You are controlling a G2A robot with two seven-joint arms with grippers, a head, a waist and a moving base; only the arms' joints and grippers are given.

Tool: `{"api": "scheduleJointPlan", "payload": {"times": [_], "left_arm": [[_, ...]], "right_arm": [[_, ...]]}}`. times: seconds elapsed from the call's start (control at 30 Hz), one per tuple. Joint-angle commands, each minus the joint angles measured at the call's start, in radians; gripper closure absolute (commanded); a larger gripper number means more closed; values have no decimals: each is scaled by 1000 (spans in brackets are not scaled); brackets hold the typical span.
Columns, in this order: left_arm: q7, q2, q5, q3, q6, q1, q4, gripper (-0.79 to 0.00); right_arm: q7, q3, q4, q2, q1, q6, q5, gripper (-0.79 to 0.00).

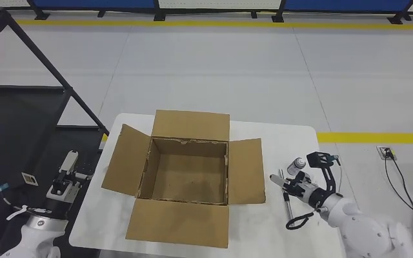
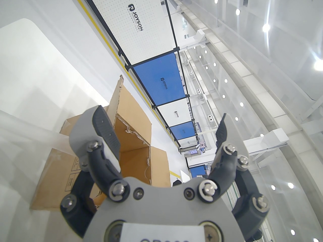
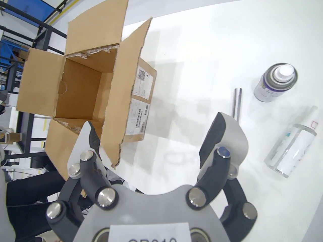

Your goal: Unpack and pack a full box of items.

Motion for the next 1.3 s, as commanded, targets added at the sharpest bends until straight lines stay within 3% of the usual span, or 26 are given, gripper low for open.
{"api": "scheduleJointPlan", "payload": {"times": [0.0, 0.3, 0.5, 0.83, 1.0, 1.13, 1.2, 1.27], "left_arm": [[0, 0, 0, 0, 0, 0, 0, -785], [0, 0, 0, 0, 0, 0, 0, -785], [0, 0, 0, 0, 0, 0, 0, -785], [0, 0, 0, 0, 0, 0, 0, -785], [0, 0, 0, 0, 0, 0, 0, -785], [0, 0, 0, 0, 0, 0, 0, -785], [0, 0, 0, 0, 0, 0, 0, -785], [0, 0, 0, 0, 0, 0, 0, -785]], "right_arm": [[20, -2, 8, 5, 2, 6, -62, -785], [137, -85, 133, 19, 49, 105, -399, -785], [166, -140, 217, 20, 81, 72, -444, -785], [180, -215, 276, 15, 122, 51, -484, -656], [193, -258, 360, 7, 181, 92, -504, -600], [200, -285, 419, 2, 221, 94, -511, -486], [201, -291, 439, 1, 235, 99, -512, -391], [204, -294, 456, 0, 246, 105, -517, -379]]}}
